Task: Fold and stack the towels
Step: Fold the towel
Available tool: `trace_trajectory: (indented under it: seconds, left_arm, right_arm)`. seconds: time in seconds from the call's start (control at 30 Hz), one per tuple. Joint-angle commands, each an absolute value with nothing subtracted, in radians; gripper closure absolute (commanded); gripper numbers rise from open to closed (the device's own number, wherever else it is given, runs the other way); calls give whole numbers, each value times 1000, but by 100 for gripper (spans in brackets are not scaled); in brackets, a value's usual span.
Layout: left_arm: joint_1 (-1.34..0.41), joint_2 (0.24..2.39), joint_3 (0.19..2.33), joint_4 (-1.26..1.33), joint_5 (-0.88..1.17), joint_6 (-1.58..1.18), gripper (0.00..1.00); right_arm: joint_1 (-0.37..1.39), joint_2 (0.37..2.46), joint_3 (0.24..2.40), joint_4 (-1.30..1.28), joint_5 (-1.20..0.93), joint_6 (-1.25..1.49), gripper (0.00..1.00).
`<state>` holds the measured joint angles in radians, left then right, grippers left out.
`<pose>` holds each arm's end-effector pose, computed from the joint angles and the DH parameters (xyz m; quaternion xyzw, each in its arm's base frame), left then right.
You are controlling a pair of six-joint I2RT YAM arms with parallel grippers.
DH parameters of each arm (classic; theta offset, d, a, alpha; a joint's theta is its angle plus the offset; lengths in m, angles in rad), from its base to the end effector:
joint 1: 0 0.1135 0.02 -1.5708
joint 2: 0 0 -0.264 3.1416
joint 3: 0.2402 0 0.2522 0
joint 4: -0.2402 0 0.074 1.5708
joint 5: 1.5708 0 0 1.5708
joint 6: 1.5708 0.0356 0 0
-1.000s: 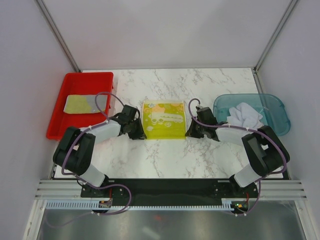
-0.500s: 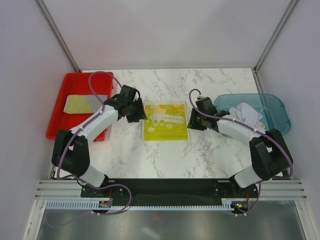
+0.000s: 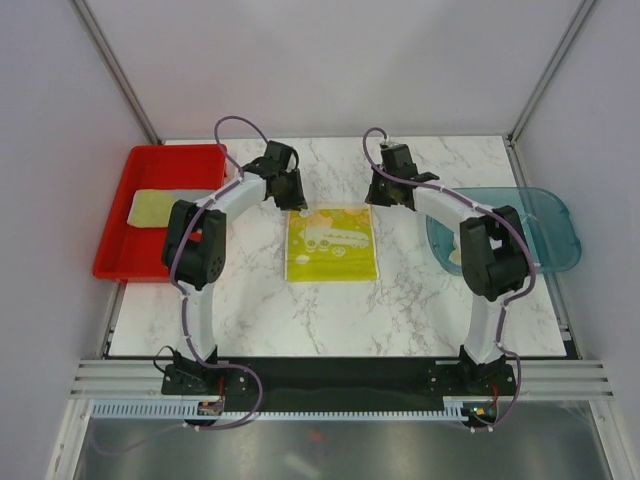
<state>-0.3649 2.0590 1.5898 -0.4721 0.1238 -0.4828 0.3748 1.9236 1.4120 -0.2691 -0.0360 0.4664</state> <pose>0.4224 -0.1661 0.2010 -0.0368 0.9485 -0.1807 0.2575 0.4016 0.1594 0.2165 0.0353 0.9222 0.1723 0.3445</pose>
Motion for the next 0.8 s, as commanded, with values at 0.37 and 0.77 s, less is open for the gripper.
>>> trace_trajectory:
  seconds: [0.37, 0.77]
  left_arm:
    - [-295, 2200, 1732, -426, 170, -439, 69]
    - [-293, 2252, 1720, -430, 120, -411, 71]
  right_arm:
    - [304, 2140, 1467, -87, -166, 472, 100]
    - [293, 2145, 1439, -32, -196, 499, 97]
